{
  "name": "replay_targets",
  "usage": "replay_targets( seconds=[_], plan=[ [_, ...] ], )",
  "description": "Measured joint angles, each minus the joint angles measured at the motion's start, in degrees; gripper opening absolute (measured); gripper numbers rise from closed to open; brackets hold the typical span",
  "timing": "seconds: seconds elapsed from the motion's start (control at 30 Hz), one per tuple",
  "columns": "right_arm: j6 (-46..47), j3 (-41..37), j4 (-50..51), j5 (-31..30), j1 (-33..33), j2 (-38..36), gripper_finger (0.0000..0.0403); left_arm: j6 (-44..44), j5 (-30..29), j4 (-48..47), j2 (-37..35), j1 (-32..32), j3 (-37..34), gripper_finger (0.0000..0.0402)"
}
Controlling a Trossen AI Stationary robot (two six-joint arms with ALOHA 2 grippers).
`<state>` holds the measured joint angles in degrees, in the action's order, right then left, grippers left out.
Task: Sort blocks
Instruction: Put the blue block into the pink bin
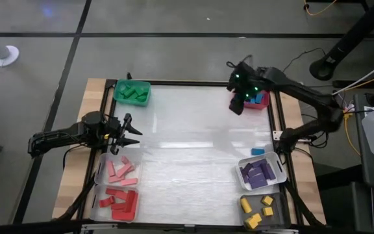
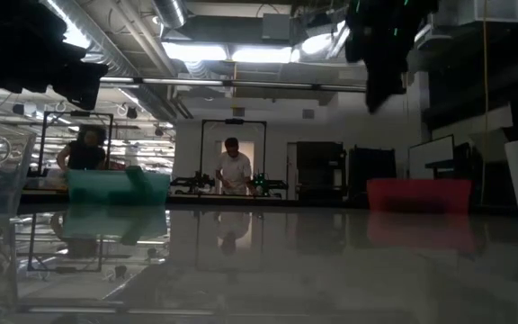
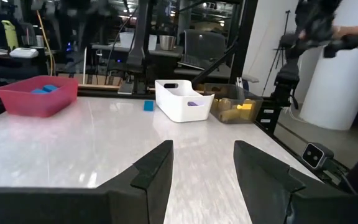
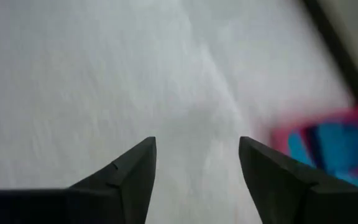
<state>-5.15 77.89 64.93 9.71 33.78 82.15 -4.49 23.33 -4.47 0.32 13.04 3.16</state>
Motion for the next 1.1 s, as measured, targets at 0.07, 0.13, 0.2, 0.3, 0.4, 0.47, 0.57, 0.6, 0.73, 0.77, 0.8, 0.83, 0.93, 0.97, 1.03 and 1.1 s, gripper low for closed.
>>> replay_targets(
  seconds=[0.07,0.13,0.2,0.3,0.4,0.47,0.57,0.6,0.73,0.77,0.8,0.83,0.93,0.97,1.03,1.1],
  plan=[
    [2.6,0.0,-3.7,-2.6,-3.2,-3.5,0.0228,0.0,0.0,0.0,0.0,0.0,0.0,0.0159],
    [4.9,0.0,-7.4,-6.3,-6.6,-6.4,0.0228,0.0,0.0,0.0,0.0,0.0,0.0,0.0159],
    [5.1,-0.8,-12.1,-9.5,-9.9,-8.9,0.0228,0.0,0.0,0.0,0.0,0.0,0.0,0.0159],
    [4.9,-5.7,-20.4,-11.6,-14.7,-12.6,0.0227,0.0,0.0,0.0,0.0,0.0,0.0,0.0159],
    [4.8,-12.8,-23.2,-11.6,-18.5,-16.3,0.0227,0.0,0.0,0.0,0.0,0.0,0.0,0.0159],
    [5.0,-17.9,-22.4,-11.6,-20.3,-19.1,0.0227,0.0,0.0,0.0,0.0,0.0,0.0,0.0159],
    [8.1,-25.7,-21.3,-11.6,-22.4,-24.8,0.0227,0.0,0.0,0.0,0.0,0.0,0.0,0.0159],
    [9.3,-28.2,-21.8,-11.3,-23.1,-26.9,0.0227,0.0,0.0,0.0,0.0,0.0,0.0,0.0159],
    [10.2,-37.8,-25.9,-9.5,-25.6,-35.6,0.0227,0.0,0.0,0.0,0.0,0.0,0.0,0.0159],
    [10.8,-40.2,-27.8,-8.8,-26.1,-37.6,0.0227,0.0,0.0,0.0,0.0,0.0,0.0,0.0159],
    [11.2,-42.5,-30.0,-8.2,-26.4,-39.5,0.0227,0.0,0.0,0.0,0.0,0.0,0.0,0.0159],
    [11.5,-44.7,-31.8,-7.7,-26.7,-41.4,0.0227,0.0,0.0,0.0,0.0,0.0,0.0,0.0159],
    [14.2,-50.6,-35.3,-5.4,-27.5,-48.3,0.0227,0.0,0.0,0.0,0.0,0.0,0.0,0.0159],
    [15.6,-51.9,-36.5,-4.6,-27.5,-50.3,0.0227,0.0,0.0,0.0,0.0,0.0,0.0,0.0159],
    [17.9,-53.8,-37.0,-2.1,-27.5,-53.9,0.0227,0.0,0.0,0.0,0.0,0.0,0.0,0.0159],
    [18.6,-54.3,-37.8,0.1,-27.4,-56.5,0.0227,0.0,0.0,0.0,0.0,0.0,0.0,0.0159]
  ],
)
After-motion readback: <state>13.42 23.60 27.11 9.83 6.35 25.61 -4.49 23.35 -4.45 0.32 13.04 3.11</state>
